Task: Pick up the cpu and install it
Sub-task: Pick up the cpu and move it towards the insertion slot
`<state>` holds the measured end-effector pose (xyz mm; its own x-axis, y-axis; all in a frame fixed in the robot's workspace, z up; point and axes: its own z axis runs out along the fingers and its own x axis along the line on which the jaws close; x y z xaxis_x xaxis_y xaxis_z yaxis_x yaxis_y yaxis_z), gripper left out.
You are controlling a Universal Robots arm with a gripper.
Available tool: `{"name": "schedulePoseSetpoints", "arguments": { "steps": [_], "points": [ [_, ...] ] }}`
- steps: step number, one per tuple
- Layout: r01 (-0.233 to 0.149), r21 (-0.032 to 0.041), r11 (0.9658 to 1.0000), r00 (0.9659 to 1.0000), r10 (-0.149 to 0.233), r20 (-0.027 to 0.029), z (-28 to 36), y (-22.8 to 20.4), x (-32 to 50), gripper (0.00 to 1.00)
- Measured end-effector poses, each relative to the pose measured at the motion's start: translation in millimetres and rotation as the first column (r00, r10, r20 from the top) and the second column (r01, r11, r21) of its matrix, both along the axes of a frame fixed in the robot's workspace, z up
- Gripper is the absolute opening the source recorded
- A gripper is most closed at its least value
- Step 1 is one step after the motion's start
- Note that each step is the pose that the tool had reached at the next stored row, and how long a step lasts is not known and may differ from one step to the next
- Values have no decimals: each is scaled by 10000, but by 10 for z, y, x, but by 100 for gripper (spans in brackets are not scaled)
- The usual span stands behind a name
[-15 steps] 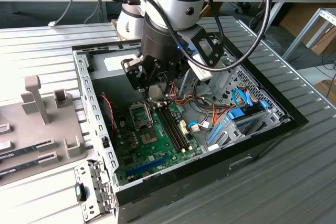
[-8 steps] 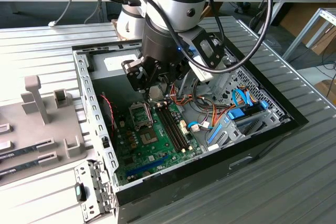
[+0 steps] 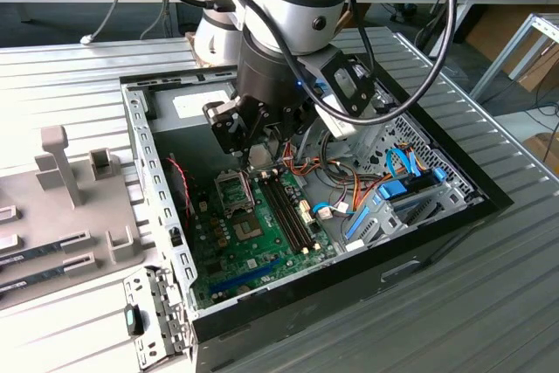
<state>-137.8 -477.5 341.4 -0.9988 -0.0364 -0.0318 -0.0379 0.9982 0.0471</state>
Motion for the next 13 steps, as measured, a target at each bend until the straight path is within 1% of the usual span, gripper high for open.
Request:
{"name": "schedulePoseSetpoints", "arguments": {
  "steps": [13],
  "points": [
    [0, 0, 10000, 10000, 0, 0, -3, -51, 0, 47]
  ]
}}
